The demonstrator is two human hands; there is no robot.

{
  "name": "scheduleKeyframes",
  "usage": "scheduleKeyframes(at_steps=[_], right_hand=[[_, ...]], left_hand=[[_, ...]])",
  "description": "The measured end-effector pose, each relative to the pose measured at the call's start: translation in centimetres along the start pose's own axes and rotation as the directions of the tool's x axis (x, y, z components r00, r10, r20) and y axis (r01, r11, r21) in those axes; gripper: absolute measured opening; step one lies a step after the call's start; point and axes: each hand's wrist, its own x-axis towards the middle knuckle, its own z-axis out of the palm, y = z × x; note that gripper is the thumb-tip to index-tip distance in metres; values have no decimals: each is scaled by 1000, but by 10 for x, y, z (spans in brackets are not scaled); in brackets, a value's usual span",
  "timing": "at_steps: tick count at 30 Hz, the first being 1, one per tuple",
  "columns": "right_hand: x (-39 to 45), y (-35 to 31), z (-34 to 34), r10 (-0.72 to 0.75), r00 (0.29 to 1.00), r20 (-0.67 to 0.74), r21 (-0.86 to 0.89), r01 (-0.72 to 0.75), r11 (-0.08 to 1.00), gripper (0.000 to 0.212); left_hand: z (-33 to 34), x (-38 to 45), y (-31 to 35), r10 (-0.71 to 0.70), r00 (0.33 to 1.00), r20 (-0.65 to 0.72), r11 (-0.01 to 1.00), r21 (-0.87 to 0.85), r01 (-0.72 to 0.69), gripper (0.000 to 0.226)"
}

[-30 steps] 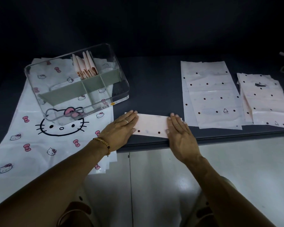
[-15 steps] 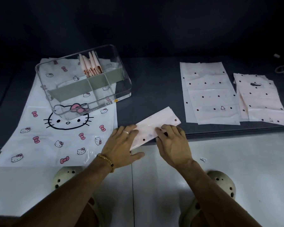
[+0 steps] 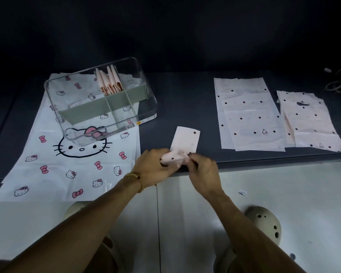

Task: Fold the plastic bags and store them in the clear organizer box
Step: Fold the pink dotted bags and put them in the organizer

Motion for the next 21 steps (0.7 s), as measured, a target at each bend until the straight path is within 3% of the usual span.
scheduleKeyframes(at_steps=[2,6,9,14,21], right_hand=[[8,5,-7,158,986,58,110,-164,980,24],[28,8,-7,314,941,122,55,-323,945,22],[38,7,0,393,917,65,-20,-393,919,21],[49,5,3,433,901,40,-108,-427,898,25],[55,5,2,383,920,76,-143,-370,918,17]], left_hand=[[1,7,-2,-89,996,-2,980,-182,87,5],[15,24,-1,-174,982,-71,985,-16,173,32],[23,35,2,-225,969,-100,962,135,237,29],[19,45,6,-255,956,-144,925,250,285,29],[16,31,-3,-179,954,-241,918,308,250,25]])
